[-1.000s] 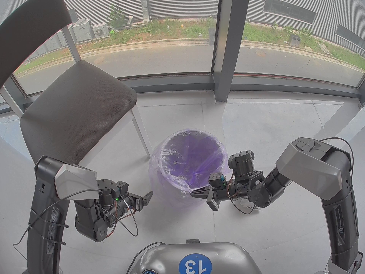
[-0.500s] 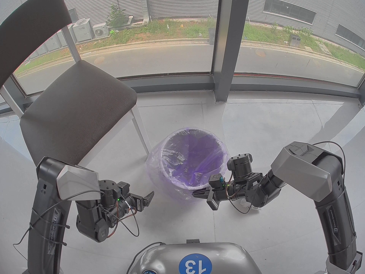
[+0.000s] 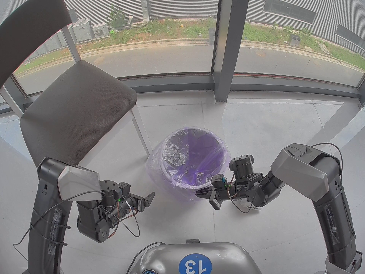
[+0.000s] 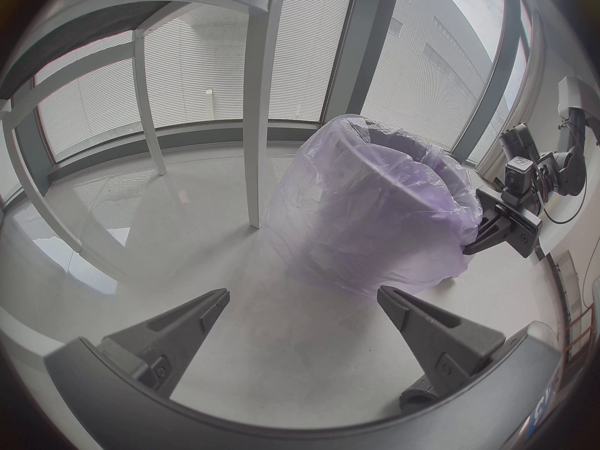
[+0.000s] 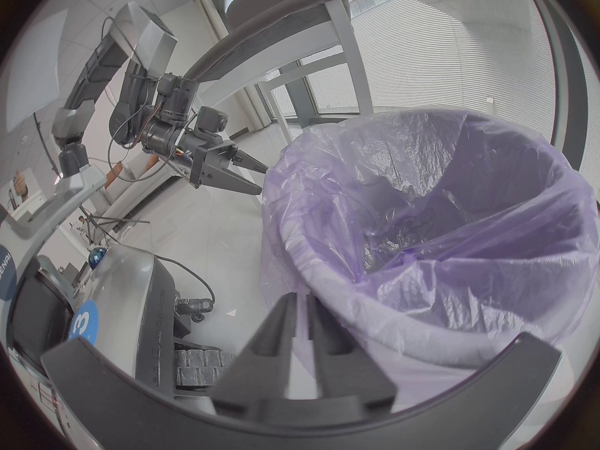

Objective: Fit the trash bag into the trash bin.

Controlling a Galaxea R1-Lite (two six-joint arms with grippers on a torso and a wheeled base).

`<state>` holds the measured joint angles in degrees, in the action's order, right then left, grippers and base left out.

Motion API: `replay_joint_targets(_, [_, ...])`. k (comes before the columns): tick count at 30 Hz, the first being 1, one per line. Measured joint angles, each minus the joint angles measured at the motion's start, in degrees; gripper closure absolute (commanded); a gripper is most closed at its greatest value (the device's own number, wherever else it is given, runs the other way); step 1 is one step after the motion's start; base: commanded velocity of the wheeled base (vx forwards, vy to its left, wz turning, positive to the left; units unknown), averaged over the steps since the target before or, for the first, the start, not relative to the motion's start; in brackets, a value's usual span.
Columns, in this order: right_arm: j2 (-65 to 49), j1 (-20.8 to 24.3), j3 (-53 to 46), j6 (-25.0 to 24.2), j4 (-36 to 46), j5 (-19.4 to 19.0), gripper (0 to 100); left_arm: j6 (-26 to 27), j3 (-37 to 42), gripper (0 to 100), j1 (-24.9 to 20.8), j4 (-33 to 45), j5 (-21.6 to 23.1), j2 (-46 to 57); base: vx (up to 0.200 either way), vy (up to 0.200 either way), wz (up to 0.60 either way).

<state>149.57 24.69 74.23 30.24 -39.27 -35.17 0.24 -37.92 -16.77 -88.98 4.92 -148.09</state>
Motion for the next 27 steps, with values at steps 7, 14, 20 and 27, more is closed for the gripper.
replay_joint_targets(7, [-1.1,0.1,-3.4,0.7,-0.3,-0.2,0,0.0,0.1,0,-0.3,0.0,0.0,0.0,0.0,0.0,0.0])
replay_joint_targets(14, [-2.6,0.0,-5.2,0.6,-0.3,-0.2,0,-0.1,0.5,0,-0.9,0.0,-0.2,0.1,0.0,0.0,0.0])
replay_joint_targets(20, [-2.2,-1.0,-3.4,-1.6,2.0,-0.2,0,-0.1,0.8,0,-1.6,0.0,-0.3,0.1,0.0,0.0,0.0])
replay_joint_targets(27, [-1.9,-1.9,-0.3,-3.5,8.2,1.1,0,-0.3,0.8,0,-2.5,0.0,-1.0,0.0,0.0,0.0,0.0])
